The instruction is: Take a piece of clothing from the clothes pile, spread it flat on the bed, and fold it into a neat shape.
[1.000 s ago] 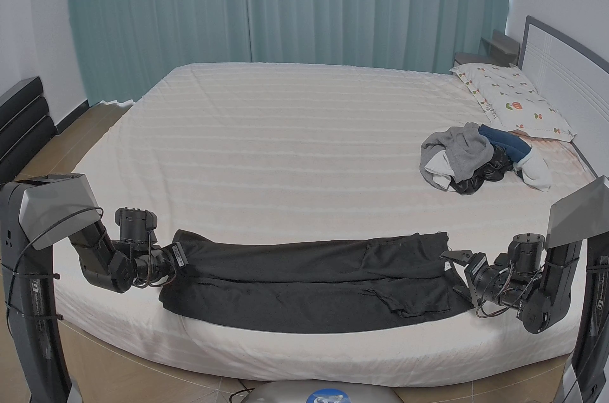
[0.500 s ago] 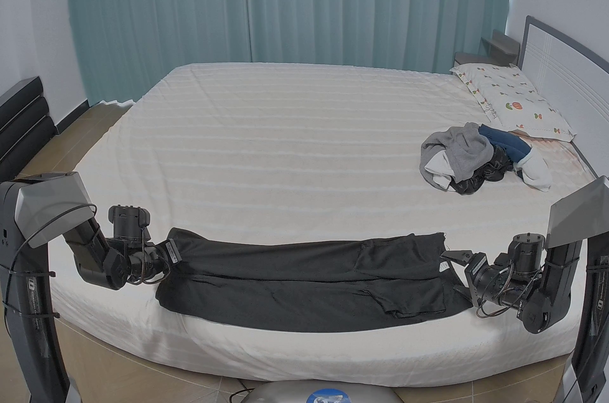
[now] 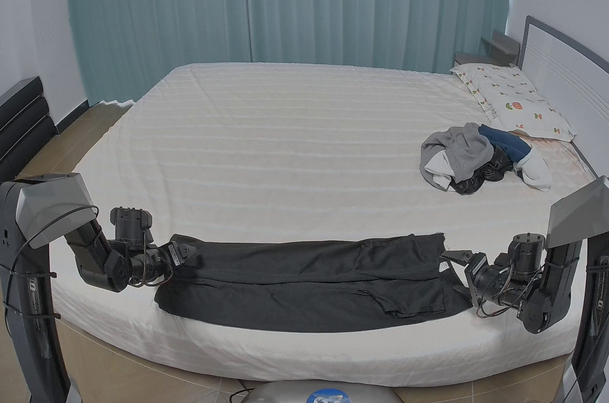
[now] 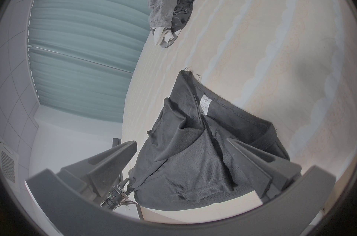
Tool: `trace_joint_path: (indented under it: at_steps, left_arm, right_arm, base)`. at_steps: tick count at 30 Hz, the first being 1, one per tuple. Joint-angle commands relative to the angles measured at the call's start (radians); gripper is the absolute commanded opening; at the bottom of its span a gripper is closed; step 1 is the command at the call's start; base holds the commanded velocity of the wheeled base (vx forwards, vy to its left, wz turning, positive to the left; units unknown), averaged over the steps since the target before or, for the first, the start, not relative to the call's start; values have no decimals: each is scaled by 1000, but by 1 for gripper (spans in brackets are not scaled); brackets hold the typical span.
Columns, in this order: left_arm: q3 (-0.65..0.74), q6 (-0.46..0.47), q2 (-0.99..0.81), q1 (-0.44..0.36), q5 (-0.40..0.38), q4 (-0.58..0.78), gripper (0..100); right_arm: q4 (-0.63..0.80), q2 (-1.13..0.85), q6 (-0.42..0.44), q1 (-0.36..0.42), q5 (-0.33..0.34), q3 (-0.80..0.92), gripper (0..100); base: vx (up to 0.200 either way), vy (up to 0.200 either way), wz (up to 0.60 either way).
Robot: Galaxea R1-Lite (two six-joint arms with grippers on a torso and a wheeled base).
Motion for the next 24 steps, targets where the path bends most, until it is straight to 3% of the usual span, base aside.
trace_joint_path:
  at_steps: [1,7,8,24]
  left_arm:
    - [4,0,3,-8,-1,-1,100]
    - [22,1,0,-22,-5,-2,100]
    - [22,1,-1,-28,-5,-2,0]
    - [38,21,-32,-8,-5,1,0]
  right_arm:
    - [0,0,0,2,1,0,100]
    - [0,0,0,0,1,0,100]
    - [0,0,0,2,1,0,100]
    - [0,-2,3,-3,5,-2,100]
  base:
    - [0,0,0]
    - [0,0,0]
    - [0,0,0]
    - [0,0,0]
